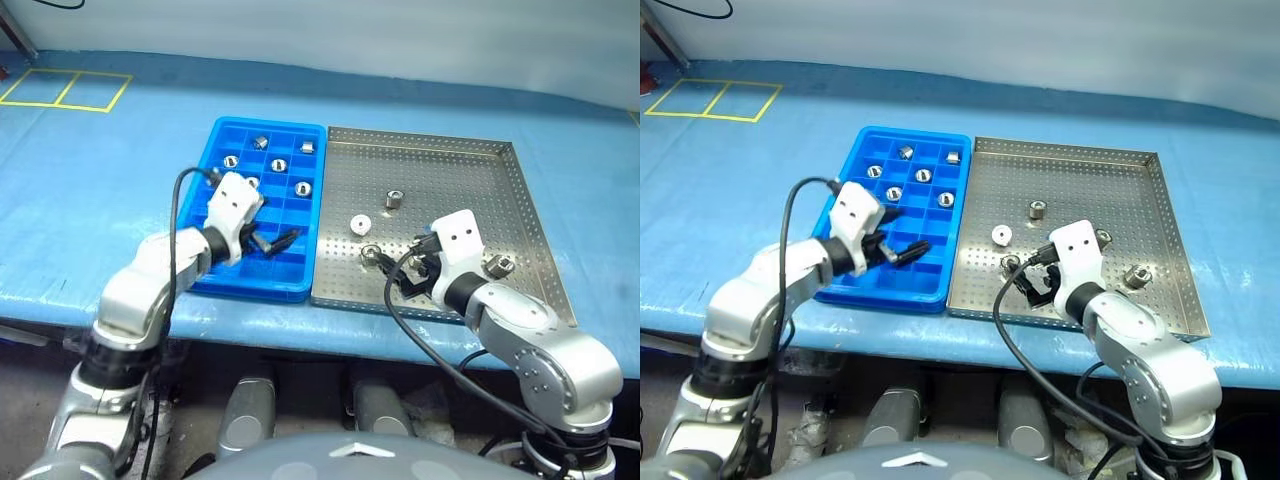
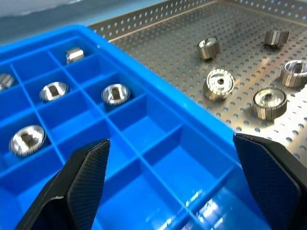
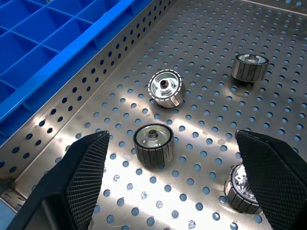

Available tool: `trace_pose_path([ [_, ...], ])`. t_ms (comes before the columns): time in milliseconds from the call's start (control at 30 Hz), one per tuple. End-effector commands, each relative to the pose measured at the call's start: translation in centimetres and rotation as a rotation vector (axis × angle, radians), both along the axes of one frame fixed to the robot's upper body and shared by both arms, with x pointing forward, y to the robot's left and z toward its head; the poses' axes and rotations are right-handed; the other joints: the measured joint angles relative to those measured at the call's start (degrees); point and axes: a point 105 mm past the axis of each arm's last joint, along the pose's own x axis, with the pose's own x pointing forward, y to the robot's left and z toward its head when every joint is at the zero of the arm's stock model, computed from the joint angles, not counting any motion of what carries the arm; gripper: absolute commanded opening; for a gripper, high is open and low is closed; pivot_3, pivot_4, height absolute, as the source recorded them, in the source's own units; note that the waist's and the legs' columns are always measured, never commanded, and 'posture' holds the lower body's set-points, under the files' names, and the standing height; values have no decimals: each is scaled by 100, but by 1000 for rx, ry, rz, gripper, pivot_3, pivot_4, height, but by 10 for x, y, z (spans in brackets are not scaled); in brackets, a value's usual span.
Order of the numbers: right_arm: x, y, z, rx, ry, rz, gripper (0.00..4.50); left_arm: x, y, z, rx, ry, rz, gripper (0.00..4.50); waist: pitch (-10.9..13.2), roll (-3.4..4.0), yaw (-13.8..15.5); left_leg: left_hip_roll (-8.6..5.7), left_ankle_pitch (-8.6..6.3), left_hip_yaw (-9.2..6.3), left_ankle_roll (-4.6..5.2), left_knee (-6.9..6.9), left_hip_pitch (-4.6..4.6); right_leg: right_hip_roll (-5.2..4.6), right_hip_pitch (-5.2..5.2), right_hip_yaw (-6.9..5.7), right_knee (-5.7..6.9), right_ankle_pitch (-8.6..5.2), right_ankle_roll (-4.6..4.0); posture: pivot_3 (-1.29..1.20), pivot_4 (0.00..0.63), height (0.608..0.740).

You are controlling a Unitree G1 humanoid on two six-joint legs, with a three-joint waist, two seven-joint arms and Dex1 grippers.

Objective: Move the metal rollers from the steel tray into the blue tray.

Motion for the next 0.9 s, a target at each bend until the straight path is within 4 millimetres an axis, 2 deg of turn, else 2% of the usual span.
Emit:
trace_pose_path([
  [33, 2, -1, 10, 2, -53, -14, 4457, 14, -27, 18, 27, -54, -115, 4500, 0, 0, -4, -1, 0, -1, 0, 0, -2, 0, -2, 0, 0, 1, 1, 17, 150, 740],
  [133, 3, -1, 12, 5, -63, -21, 4457, 30, -54, 26, 82, -78, -216, 4500, 1, -1, -5, -2, 0, -2, 1, -5, -5, 2, -4, 1, -1, 1, 2, 4, 150, 740],
  [200, 3, -1, 12, 7, -68, -27, 4457, 41, -70, 25, 118, -72, -249, 4500, 1, -1, -3, -3, -1, -3, 3, -6, -6, 3, -4, 2, -2, 1, 2, -7, 150, 740],
  [267, 2, -2, 12, 6, -72, -36, 4457, 50, -83, 20, 142, -55, -262, 4500, 1, -1, -22, -5, -2, -2, 5, -6, -6, 2, -3, 4, -4, 2, 4, -29, 150, 740],
  [400, -2, -5, 12, 8, -80, -65, 4457, 60, -108, -3, 238, -11, -303, 4500, 1, -1, -86, -5, -5, 0, 9, -6, -7, 2, -5, 7, -3, 2, 5, -69, 150, 740],
  [667, -9, -10, 9, 3, -79, -111, 4457, 64, -116, -36, 320, 52, -317, 4500, 1, -1, -224, -3, -7, 2, 14, -5, -8, 5, -10, 13, 1, 2, 6, -109, 150, 740],
  [900, -10, -10, 10, 5, -88, -113, 4457, 66, -117, -54, 348, 63, -300, 4500, 1, -1, -266, -4, -7, 6, 14, 2, -7, 5, -7, 19, 0, 9, 19, -114, 150, 740],
])
